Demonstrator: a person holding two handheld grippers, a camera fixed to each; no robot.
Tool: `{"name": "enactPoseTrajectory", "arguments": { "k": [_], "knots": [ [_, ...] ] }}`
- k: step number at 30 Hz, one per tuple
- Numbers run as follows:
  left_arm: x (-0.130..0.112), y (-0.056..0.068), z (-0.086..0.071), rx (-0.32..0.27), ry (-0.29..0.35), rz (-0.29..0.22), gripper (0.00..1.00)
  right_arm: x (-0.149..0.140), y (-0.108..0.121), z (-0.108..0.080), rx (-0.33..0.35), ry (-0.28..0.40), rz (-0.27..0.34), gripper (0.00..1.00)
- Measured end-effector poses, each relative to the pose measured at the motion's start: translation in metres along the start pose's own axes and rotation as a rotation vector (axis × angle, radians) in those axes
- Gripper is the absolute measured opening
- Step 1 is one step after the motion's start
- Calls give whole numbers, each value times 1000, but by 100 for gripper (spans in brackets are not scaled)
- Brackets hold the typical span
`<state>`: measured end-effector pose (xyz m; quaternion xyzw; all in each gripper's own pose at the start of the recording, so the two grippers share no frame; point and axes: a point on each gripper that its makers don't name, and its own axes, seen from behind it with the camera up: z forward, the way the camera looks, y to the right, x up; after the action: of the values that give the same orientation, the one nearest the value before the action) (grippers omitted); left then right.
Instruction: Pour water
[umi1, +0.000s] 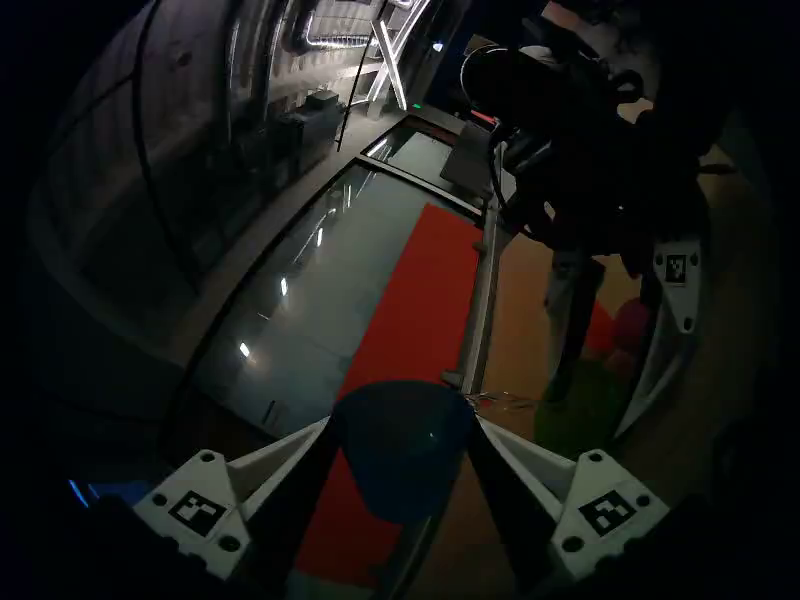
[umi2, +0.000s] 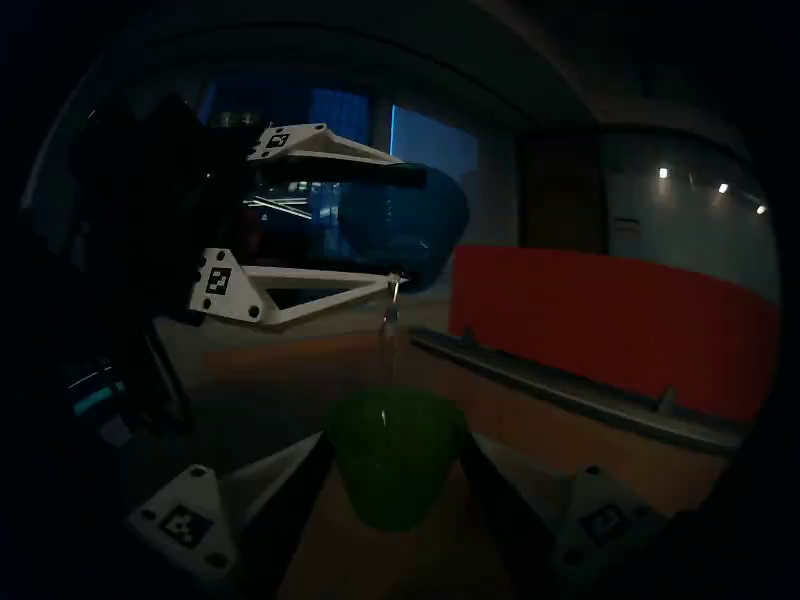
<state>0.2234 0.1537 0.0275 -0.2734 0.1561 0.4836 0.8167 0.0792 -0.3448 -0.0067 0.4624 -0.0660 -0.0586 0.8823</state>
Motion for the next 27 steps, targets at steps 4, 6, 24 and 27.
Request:
{"name": "enactPoseTrajectory", "arguments": {
  "k": [4, 6, 24, 27],
  "knots": [
    [1, 1, 0, -1, 2, 18, 87, 0, 0, -1, -1, 2, 1, 100],
    [2, 1, -1, 2, 4, 29, 86, 0, 1, -1, -3, 3, 1, 100],
    [12, -6, -1, 17, 19, 127, 86, 3, 1, -1, -3, 12, 1, 100],
    [14, -8, -1, 21, 26, 151, 86, 4, 1, -2, -2, 14, 1, 100]
  ]
}}
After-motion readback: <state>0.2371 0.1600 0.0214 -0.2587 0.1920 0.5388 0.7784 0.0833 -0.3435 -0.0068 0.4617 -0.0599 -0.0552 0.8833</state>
